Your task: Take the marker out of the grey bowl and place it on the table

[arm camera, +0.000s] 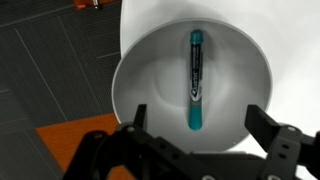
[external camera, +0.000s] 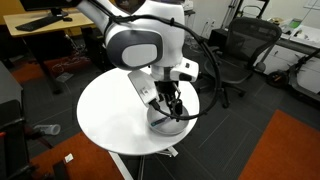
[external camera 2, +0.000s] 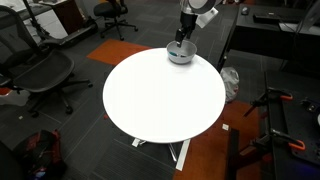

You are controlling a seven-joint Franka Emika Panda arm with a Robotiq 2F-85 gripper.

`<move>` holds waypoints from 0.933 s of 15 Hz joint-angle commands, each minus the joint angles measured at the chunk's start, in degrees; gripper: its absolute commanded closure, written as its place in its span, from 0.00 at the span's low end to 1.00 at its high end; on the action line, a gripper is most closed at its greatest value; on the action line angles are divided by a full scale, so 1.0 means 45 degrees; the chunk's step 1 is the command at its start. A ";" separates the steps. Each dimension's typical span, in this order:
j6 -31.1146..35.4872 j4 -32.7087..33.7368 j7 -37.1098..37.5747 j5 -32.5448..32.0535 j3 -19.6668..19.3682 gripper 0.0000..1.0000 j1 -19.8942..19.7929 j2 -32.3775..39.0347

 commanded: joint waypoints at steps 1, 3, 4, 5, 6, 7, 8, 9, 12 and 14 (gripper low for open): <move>-0.0303 0.0849 0.0013 -0.0007 0.0092 0.00 -0.0045 0.0712; -0.0328 0.1093 0.0115 -0.0090 0.0031 0.00 0.0021 0.1008; -0.0297 0.1205 0.0179 -0.0132 -0.0010 0.00 0.0062 0.1148; -0.0273 0.1311 0.0247 -0.0203 -0.0072 0.00 0.0112 0.1287; -0.0256 0.1408 0.0311 -0.0260 -0.0122 0.00 0.0151 0.1410; -0.0241 0.1521 0.0354 -0.0296 -0.0147 0.00 0.0167 0.1537; -0.0257 0.1612 0.0369 -0.0313 -0.0153 0.00 0.0166 0.1644; -0.0280 0.1701 0.0398 -0.0331 -0.0167 0.00 0.0183 0.1753; -0.0296 0.1888 0.0633 -0.0537 -0.0360 0.00 0.0393 0.2041; -0.0273 0.1973 0.0882 -0.0776 -0.0582 0.00 0.0630 0.2229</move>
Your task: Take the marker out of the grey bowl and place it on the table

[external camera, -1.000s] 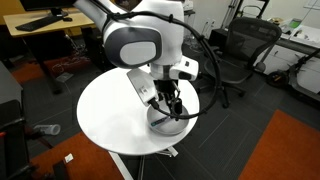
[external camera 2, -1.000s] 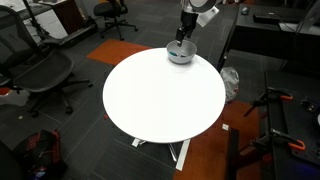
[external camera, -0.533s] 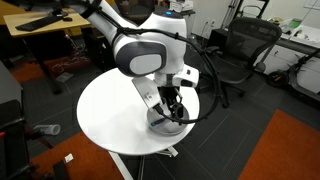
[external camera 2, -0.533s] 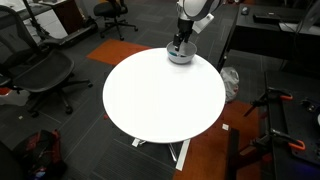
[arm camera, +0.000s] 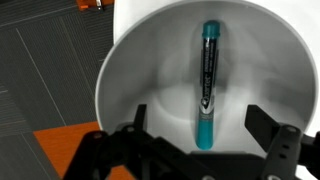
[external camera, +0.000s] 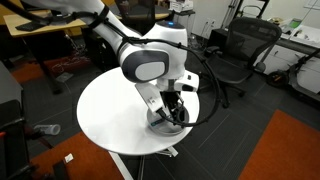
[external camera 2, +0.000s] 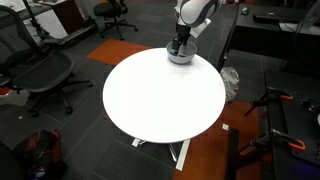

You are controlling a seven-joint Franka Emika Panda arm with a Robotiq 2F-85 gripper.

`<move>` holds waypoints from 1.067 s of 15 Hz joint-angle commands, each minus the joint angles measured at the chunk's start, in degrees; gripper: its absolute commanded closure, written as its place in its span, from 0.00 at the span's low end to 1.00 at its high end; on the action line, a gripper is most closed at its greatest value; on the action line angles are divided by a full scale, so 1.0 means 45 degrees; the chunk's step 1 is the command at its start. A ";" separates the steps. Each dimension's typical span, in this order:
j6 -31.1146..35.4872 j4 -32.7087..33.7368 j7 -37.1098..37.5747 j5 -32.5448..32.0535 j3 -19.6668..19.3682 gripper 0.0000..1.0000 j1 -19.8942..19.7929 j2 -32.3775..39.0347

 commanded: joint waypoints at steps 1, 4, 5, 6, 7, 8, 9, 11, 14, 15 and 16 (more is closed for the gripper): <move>-0.0270 0.0507 0.0898 -0.0617 -0.0503 0.00 0.0548 0.0430; -0.0270 0.0617 0.1199 -0.0850 -0.0631 0.00 0.0752 0.0651; -0.0274 0.0648 0.1297 -0.0907 -0.0658 0.00 0.0804 0.0710; -0.0274 0.0684 0.1305 -0.0936 -0.0665 0.00 0.0836 0.0768; -0.0287 0.0724 0.1320 -0.0950 -0.0667 0.00 0.0860 0.0825; -0.0279 0.0776 0.1318 -0.0951 -0.0664 0.25 0.0874 0.0887; -0.0290 0.0800 0.1293 -0.0952 -0.0664 0.26 0.0883 0.0925; -0.0286 0.0869 0.1314 -0.0968 -0.0704 0.42 0.0938 0.1007; -0.0293 0.0946 0.1306 -0.0964 -0.0728 0.66 0.0951 0.1088; -0.0302 0.0971 0.1296 -0.0956 -0.0724 0.73 0.0946 0.1105; -0.0311 0.0993 0.1284 -0.0941 -0.0709 0.80 0.0934 0.1121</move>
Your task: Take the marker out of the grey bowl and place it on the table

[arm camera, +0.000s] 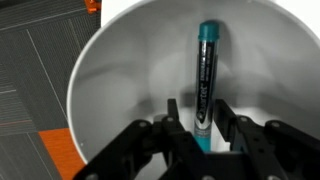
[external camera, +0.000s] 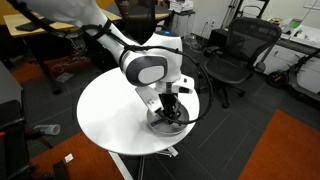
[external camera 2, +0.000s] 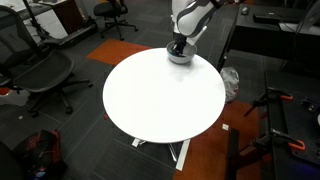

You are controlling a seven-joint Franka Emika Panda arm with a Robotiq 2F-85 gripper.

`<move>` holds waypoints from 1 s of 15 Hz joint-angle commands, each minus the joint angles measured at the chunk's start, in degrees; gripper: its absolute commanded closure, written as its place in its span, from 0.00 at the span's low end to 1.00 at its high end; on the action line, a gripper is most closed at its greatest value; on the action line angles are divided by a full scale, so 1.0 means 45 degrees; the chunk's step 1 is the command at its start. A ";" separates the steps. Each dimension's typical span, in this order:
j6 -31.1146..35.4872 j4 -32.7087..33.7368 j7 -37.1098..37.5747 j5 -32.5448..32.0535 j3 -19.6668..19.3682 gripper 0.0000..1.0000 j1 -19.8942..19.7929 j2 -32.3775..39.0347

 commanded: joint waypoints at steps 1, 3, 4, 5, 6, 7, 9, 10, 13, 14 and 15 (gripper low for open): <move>-0.0331 0.0404 0.0487 -0.0271 -0.0183 0.88 0.0169 0.0172; -0.0378 0.0445 0.0486 -0.0253 -0.0166 1.00 0.0161 0.0200; -0.0503 0.0413 0.0500 -0.0228 -0.0157 0.98 0.0159 0.0136; -0.0554 0.0346 0.0572 -0.0300 -0.0247 0.95 0.0232 0.0055; -0.0602 0.0207 0.0663 -0.0324 -0.0316 0.95 0.0289 -0.0129; -0.0598 0.0064 0.0842 -0.0364 -0.0421 0.95 0.0382 -0.0291; -0.0583 -0.0300 0.1084 -0.0428 -0.0608 0.95 0.0533 -0.0752; -0.0562 -0.0435 0.1174 -0.0486 -0.0699 0.95 0.0610 -0.0948; -0.0509 -0.1079 0.1286 -0.0629 -0.0861 0.95 0.0826 -0.1819; -0.0496 -0.1269 0.1372 -0.0742 -0.0922 0.95 0.0913 -0.2072; -0.0510 -0.1496 0.1536 -0.0838 -0.0964 0.95 0.0994 -0.2363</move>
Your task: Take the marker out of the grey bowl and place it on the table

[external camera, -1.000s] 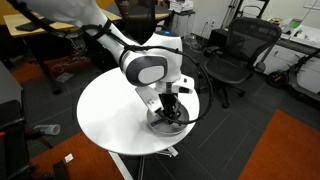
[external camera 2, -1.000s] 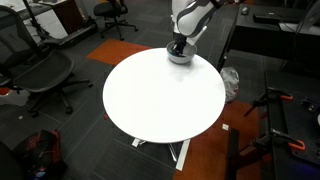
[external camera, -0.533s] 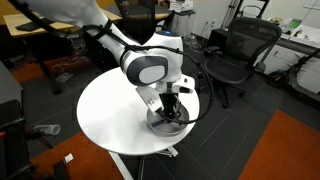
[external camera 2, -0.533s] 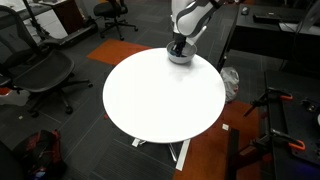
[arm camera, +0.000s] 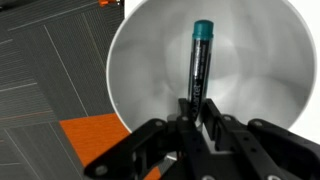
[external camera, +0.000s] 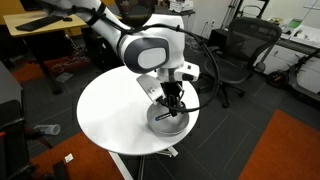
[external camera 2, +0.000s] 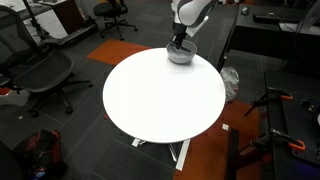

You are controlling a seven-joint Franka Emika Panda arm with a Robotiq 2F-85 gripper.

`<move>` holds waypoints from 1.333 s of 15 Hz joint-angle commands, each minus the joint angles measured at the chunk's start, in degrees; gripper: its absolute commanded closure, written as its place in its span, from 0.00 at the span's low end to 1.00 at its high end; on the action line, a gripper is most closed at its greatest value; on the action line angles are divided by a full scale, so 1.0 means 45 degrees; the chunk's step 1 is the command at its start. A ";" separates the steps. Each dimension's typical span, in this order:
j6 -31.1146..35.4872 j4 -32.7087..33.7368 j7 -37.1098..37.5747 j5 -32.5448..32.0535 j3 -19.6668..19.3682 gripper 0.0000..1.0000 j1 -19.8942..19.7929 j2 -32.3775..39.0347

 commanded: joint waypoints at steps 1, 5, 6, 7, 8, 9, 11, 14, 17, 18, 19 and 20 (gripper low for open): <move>-0.0307 -0.1476 0.0977 -0.0686 -0.0428 0.95 0.0606 -0.1661; -0.0455 -0.2903 0.1861 -0.1089 -0.0533 0.95 0.1058 -0.3183; -0.0485 -0.3333 0.2095 -0.1187 -0.0529 0.95 0.1190 -0.3614; -0.0491 -0.3799 0.2432 -0.1298 -0.0539 0.95 0.1370 -0.4069; -0.0407 -0.4236 0.2813 -0.1469 -0.0583 0.95 0.1560 -0.4461; -0.0344 -0.4787 0.3313 -0.1632 -0.0581 0.95 0.1765 -0.4968; -0.0208 -0.5757 0.4513 -0.2089 -0.0603 0.95 0.2194 -0.5801; -0.0133 -0.7160 0.6538 -0.2772 -0.0403 0.95 0.2720 -0.6902; 0.0104 -0.8267 0.8480 -0.3315 -0.0119 0.95 0.2978 -0.7553; 0.0235 -0.8482 0.9106 -0.3432 -0.0017 0.95 0.2970 -0.7559; 0.0388 -0.8696 0.9640 -0.3547 0.0098 0.95 0.2907 -0.7575; 0.0709 -0.8805 1.0117 -0.3641 0.0159 0.95 0.2806 -0.7420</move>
